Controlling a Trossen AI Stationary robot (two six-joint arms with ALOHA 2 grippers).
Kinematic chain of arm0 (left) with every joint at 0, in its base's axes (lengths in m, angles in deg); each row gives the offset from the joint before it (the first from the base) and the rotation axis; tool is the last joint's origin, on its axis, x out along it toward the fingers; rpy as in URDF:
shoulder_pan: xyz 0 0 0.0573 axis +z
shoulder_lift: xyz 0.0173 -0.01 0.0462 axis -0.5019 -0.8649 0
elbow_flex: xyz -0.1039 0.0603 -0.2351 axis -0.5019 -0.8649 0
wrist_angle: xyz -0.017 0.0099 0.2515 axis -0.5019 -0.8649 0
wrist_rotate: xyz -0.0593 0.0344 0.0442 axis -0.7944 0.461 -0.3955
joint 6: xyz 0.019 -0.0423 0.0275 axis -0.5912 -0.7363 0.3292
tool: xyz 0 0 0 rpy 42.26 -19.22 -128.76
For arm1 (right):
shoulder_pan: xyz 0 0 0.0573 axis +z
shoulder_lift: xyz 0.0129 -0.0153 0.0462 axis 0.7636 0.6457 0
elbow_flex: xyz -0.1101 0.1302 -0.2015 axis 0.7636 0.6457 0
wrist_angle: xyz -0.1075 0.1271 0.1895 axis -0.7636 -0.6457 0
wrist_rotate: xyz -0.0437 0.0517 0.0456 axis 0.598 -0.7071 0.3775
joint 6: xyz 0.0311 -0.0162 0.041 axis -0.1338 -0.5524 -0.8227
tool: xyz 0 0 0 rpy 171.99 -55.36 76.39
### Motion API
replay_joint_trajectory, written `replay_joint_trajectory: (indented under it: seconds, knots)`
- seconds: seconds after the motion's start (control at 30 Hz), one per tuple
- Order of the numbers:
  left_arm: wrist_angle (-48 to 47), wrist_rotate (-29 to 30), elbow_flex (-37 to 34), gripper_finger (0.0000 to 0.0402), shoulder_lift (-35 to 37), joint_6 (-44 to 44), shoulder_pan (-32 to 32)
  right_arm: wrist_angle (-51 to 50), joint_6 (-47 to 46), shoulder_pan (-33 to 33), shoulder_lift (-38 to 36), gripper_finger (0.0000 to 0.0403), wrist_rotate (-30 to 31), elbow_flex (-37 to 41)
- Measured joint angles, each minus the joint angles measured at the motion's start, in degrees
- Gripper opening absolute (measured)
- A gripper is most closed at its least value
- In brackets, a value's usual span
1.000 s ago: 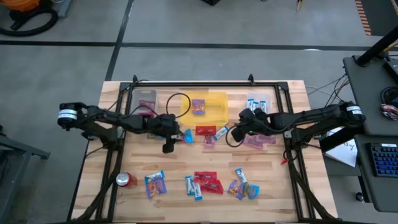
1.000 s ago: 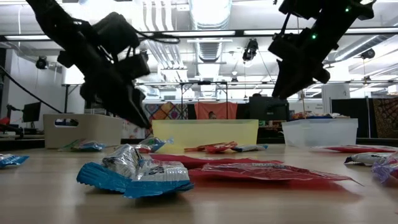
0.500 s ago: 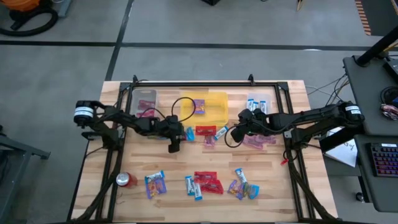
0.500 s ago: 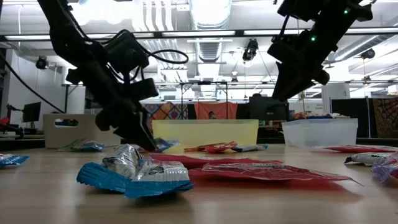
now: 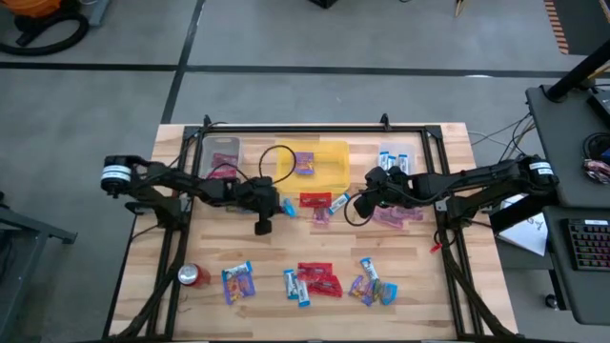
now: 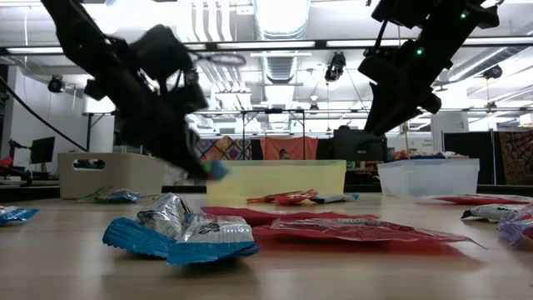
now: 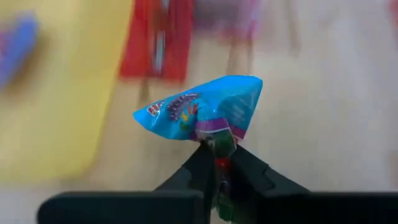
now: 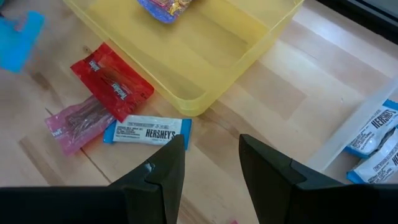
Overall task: Sort candy
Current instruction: Put the blue gummy into the yellow bin
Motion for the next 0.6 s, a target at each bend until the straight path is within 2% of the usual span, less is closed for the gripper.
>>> replay_joint_trajectory:
  seconds: [0.13,0.3,0.43,0.6]
  knots:
    - [0.28,0.71,0.66,0.0042,5.07,0.05,0.11,0.01,0.0,0.0,0.0,0.0144,-0.02,0.0]
    - [0.65,7.56,5.67,0.0043,7.13,3.4,1.18,0.38,0.0,-0.02,0.0,0.0144,0.0,0.0]
    - [-0.42,10.09,12.14,0.004,3.66,4.48,4.39,0.38,0.0,-0.02,0.0,0.0144,0.0,0.0]
    - [-6.25,10.08,19.73,0.004,-3.51,8.58,9.16,0.36,0.09,0.0,0.0,0.0144,-0.01,0.0]
